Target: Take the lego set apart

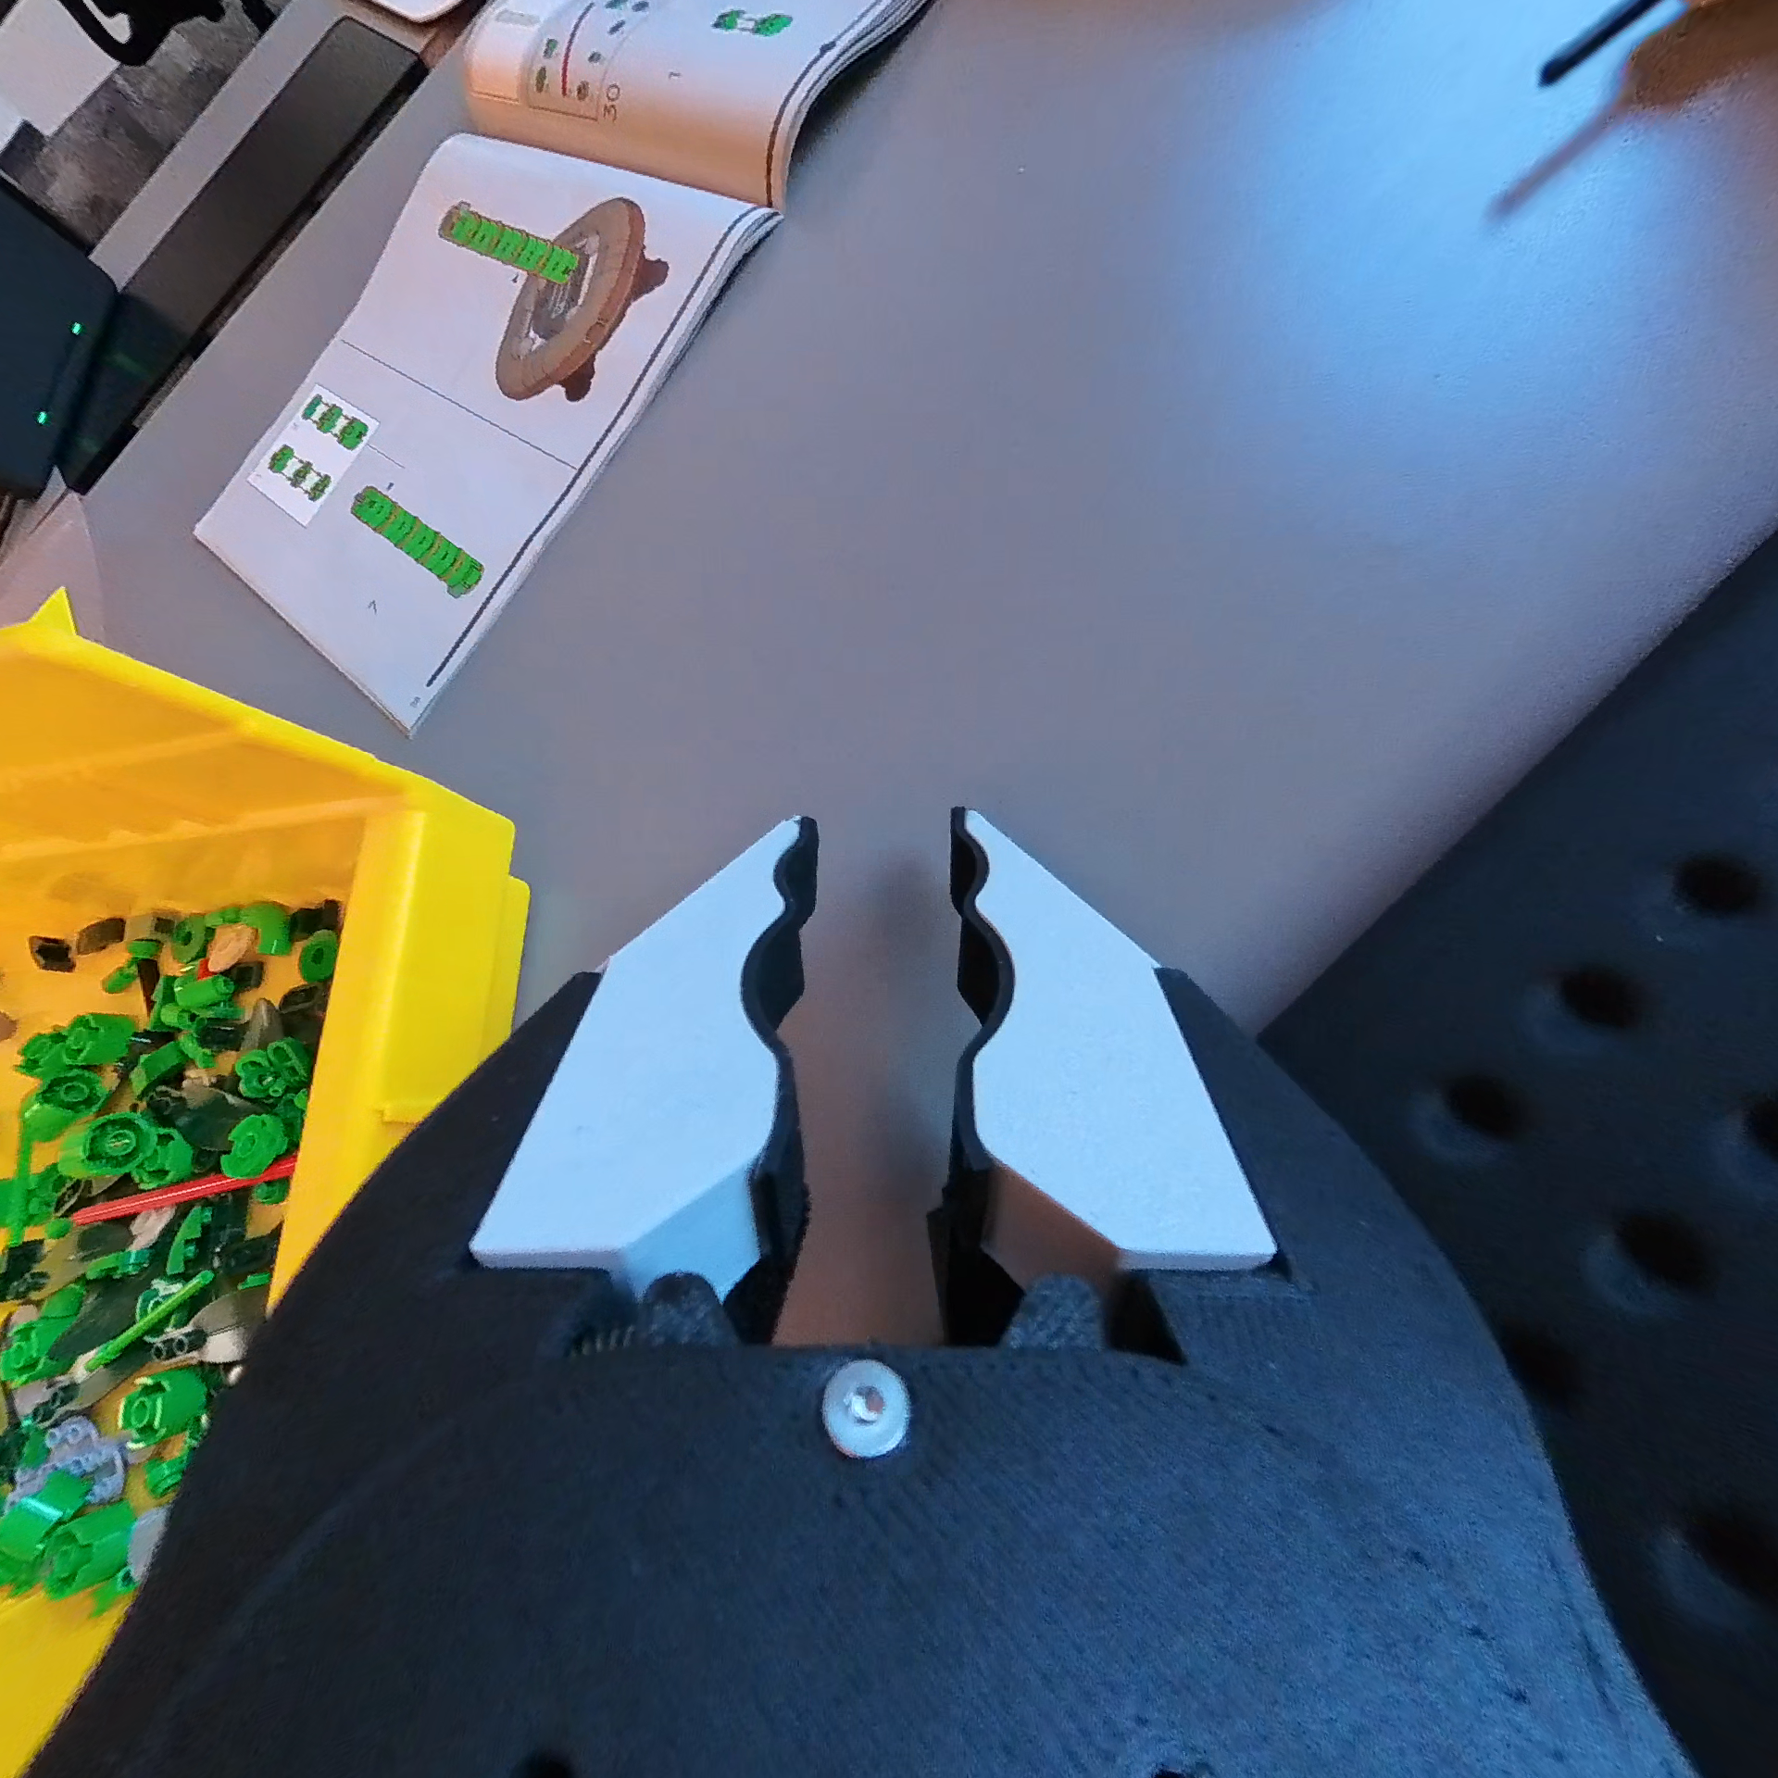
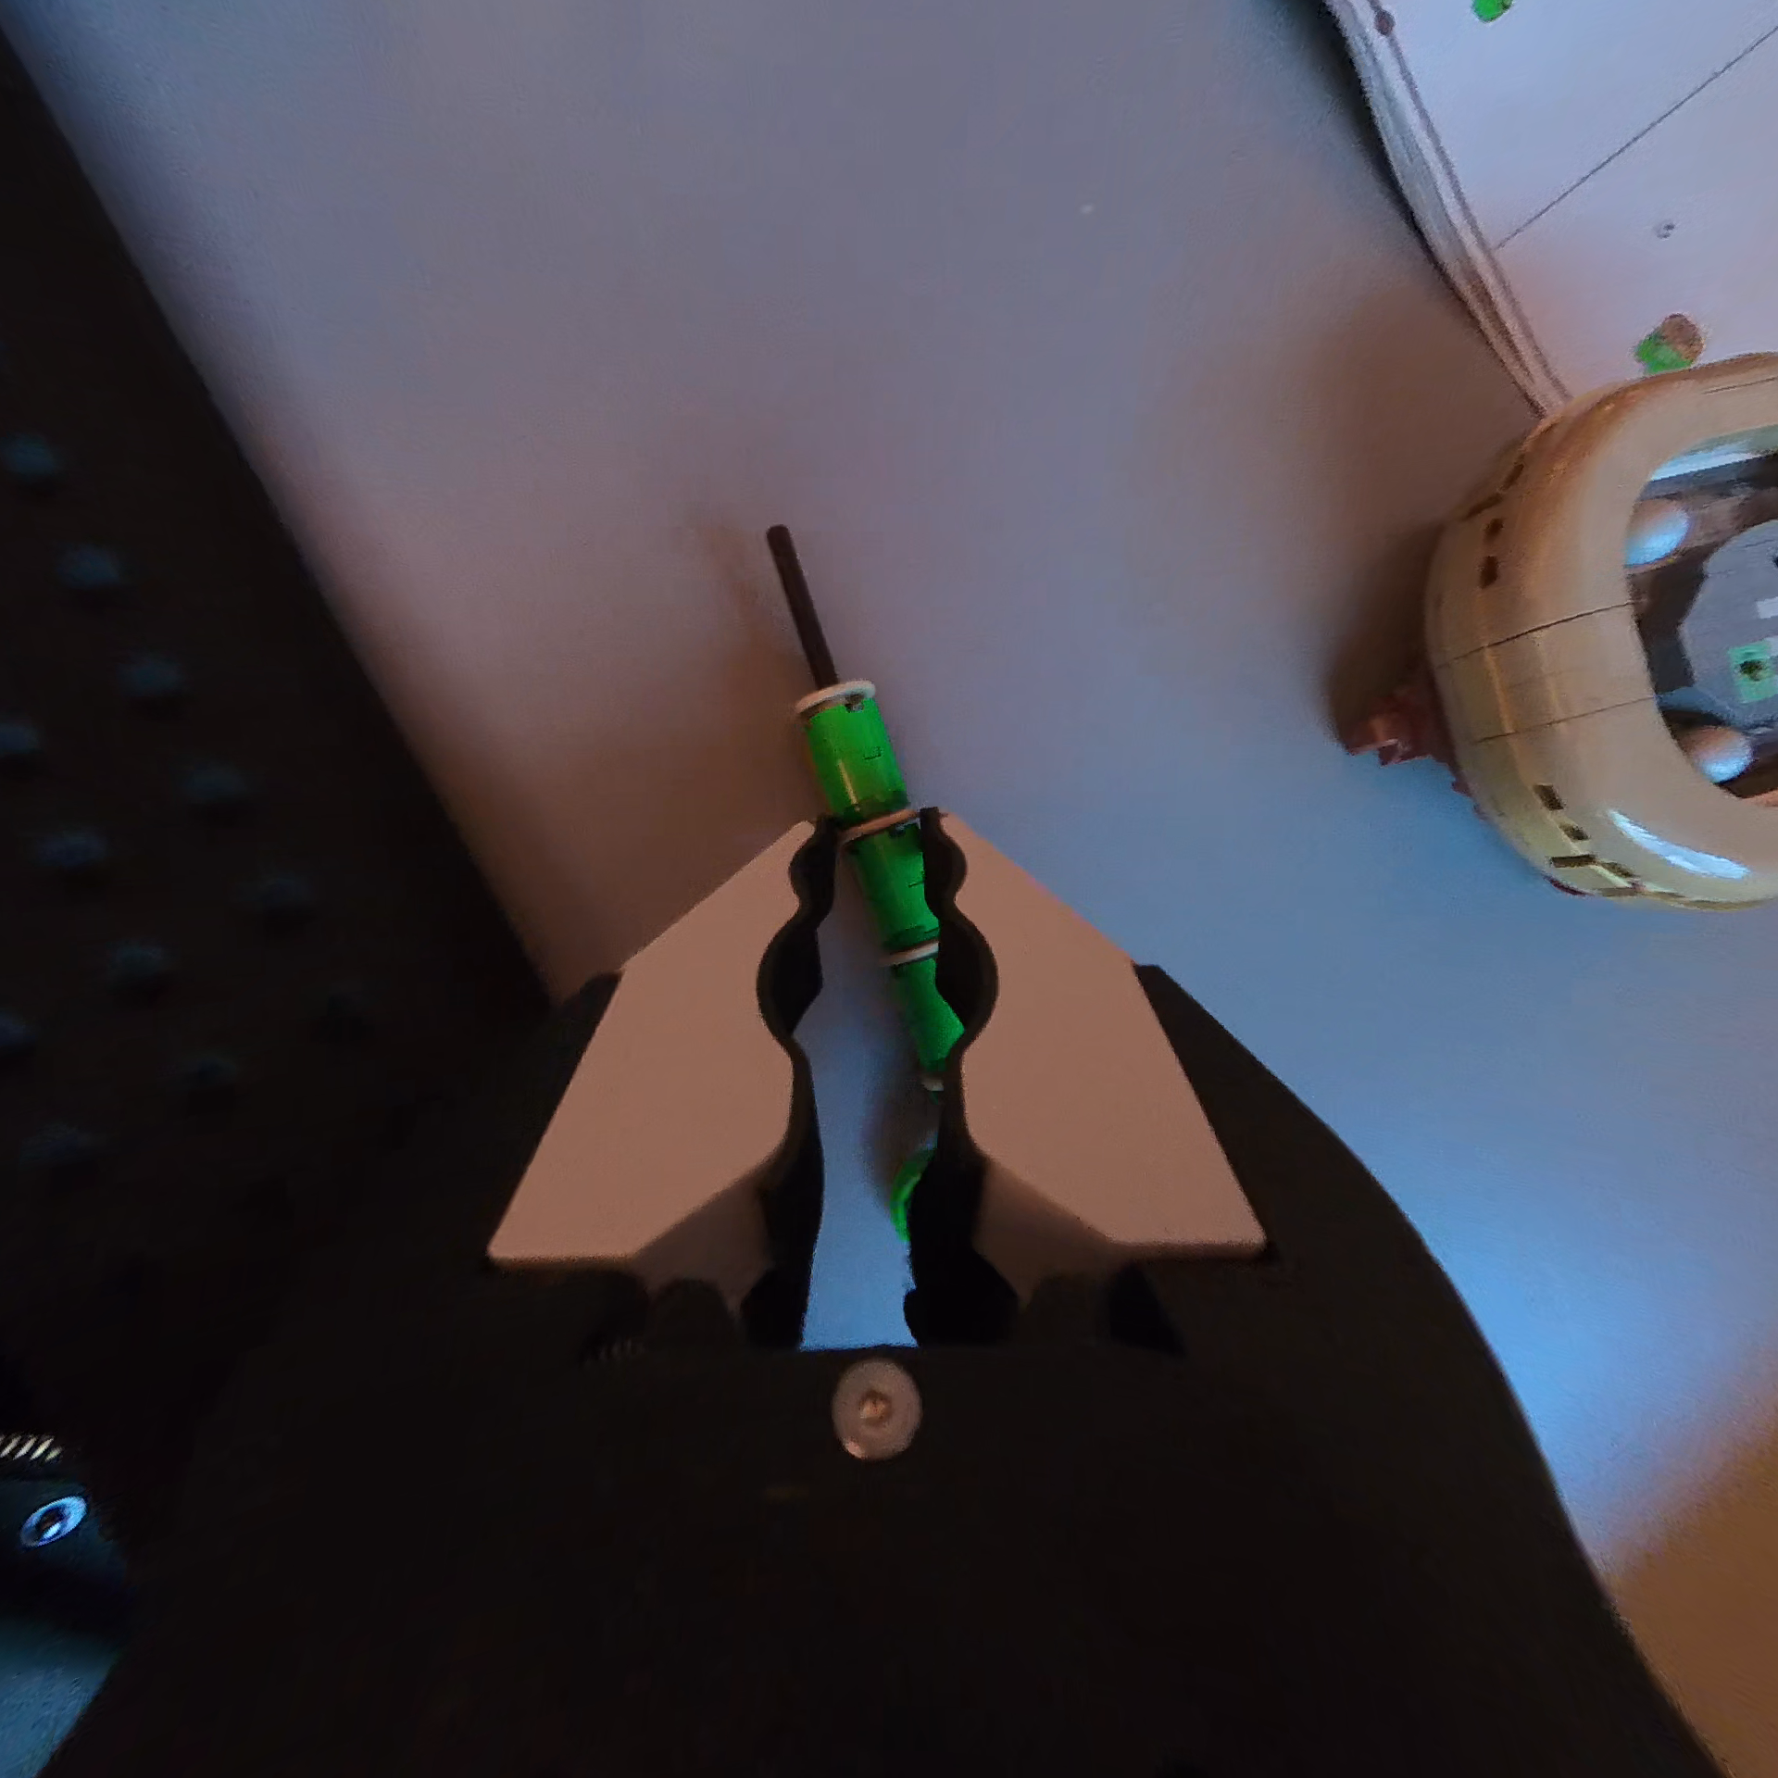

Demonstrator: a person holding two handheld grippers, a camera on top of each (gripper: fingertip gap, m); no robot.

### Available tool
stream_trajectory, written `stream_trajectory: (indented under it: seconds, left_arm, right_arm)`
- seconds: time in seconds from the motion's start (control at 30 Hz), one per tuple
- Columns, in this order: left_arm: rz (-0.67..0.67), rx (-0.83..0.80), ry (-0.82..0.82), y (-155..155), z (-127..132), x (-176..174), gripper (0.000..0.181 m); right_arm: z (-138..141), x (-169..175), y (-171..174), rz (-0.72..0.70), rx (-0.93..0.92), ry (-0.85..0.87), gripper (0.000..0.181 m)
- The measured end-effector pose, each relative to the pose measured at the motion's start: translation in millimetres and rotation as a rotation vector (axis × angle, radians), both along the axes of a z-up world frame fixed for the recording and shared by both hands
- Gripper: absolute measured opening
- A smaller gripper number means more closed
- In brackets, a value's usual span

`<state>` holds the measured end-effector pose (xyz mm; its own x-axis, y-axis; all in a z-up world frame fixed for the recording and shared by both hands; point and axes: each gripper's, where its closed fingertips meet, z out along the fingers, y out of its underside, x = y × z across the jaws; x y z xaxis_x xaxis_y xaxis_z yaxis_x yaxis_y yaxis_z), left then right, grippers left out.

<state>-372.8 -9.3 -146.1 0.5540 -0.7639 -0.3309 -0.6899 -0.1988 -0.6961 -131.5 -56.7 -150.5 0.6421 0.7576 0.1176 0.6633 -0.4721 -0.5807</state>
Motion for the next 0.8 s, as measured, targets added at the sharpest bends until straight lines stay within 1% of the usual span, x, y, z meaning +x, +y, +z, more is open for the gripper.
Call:
stream_trajectory:
  seconds: [0.1,0.2,0.27,0.33,0.4,0.43,0.5,0.57,0.6,0.7,0.8]
  left_arm:
    - [0.005,-0.007,-0.011,0.7,0.5,-0.6,0.024]
    - [0.009,-0.008,-0.022,1.1,1.7,-1.0,0.023]
    - [0.009,-0.011,-0.027,1.3,2.1,-1.1,0.022]
    - [0.014,-0.018,-0.026,1.9,1.2,-1.5,0.022]
    - [0.019,-0.026,-0.018,2.7,-0.5,-2.1,0.021]
    - [0.024,-0.028,-0.013,3.3,-1.5,-2.7,0.021]
    - [0.034,-0.033,-0.003,4.6,-3.1,-3.8,0.021]
    - [0.052,-0.038,-0.004,6.6,-3.6,-5.5,0.017]
    - [0.079,-0.039,-0.013,9.5,-2.7,-8.0,0.014]
    - [0.135,-0.083,-0.066,15.3,-1.4,-13.5,0.014]
    - [0.18,-0.133,-0.108,19.2,-2.3,-17.8,0.018]
  right_arm:
    - [5.7,8.8,9.9,-0.022,0.031,-0.053,0.017]
    - [22.1,36.7,15.9,-0.063,0.077,-0.139,0.016]
    - [43.0,58.2,23.1,-0.122,0.143,-0.089,0.016]
    - [67.6,79.7,34.1,-0.193,0.232,0.018,0.016]
    - [84.8,118.0,54.5,-0.371,0.302,0.096,0.016]
    - [84.0,136.1,62.9,-0.458,0.285,0.127,0.016]
    - [69.2,169.4,76.7,-0.611,0.217,0.124,0.016]
    - [52.3,186.5,86.9,-0.681,0.151,0.106,0.016]
    - [44.9,190.6,91.7,-0.695,0.122,0.098,0.016]
    - [22.7,196.6,102.7,-0.699,0.047,0.064,0.016]
    - [8.6,194.0,109.2,-0.65,0.017,0.09,0.018]
